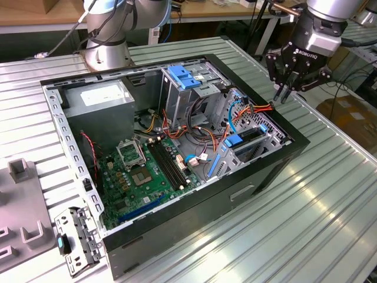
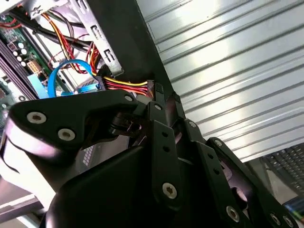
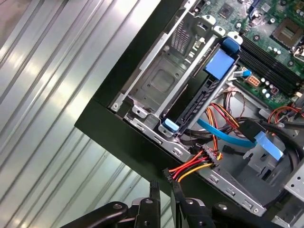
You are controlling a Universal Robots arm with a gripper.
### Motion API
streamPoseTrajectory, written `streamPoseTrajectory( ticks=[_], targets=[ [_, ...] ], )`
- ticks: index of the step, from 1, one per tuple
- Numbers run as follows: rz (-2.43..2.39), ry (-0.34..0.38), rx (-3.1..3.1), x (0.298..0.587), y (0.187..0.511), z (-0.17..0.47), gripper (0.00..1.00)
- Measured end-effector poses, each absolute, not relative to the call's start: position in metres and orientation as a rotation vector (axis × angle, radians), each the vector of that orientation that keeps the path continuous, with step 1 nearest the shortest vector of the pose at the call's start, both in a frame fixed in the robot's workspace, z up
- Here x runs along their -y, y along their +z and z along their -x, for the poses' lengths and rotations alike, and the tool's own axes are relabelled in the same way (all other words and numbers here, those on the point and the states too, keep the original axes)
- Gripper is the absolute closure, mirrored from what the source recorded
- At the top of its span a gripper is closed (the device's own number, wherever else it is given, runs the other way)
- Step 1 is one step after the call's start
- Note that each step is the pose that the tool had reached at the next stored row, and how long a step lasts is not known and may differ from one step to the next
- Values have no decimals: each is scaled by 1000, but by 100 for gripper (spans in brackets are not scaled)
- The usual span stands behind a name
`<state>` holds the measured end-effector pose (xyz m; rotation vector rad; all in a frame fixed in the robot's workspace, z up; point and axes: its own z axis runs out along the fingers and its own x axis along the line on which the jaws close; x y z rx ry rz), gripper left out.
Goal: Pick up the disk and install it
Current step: 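Insert the first disk wire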
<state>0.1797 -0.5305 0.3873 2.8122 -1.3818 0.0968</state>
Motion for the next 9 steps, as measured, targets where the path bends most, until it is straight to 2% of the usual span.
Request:
streamPoseTrajectory(
  ticks=[6, 7, 9],
  targets=[
    [-2900, 98, 1198, 531, 386, -180, 75],
    [-2910, 98, 1175, 531, 386, -179, 69],
    [-2931, 98, 1125, 531, 386, -179, 69]
  ],
)
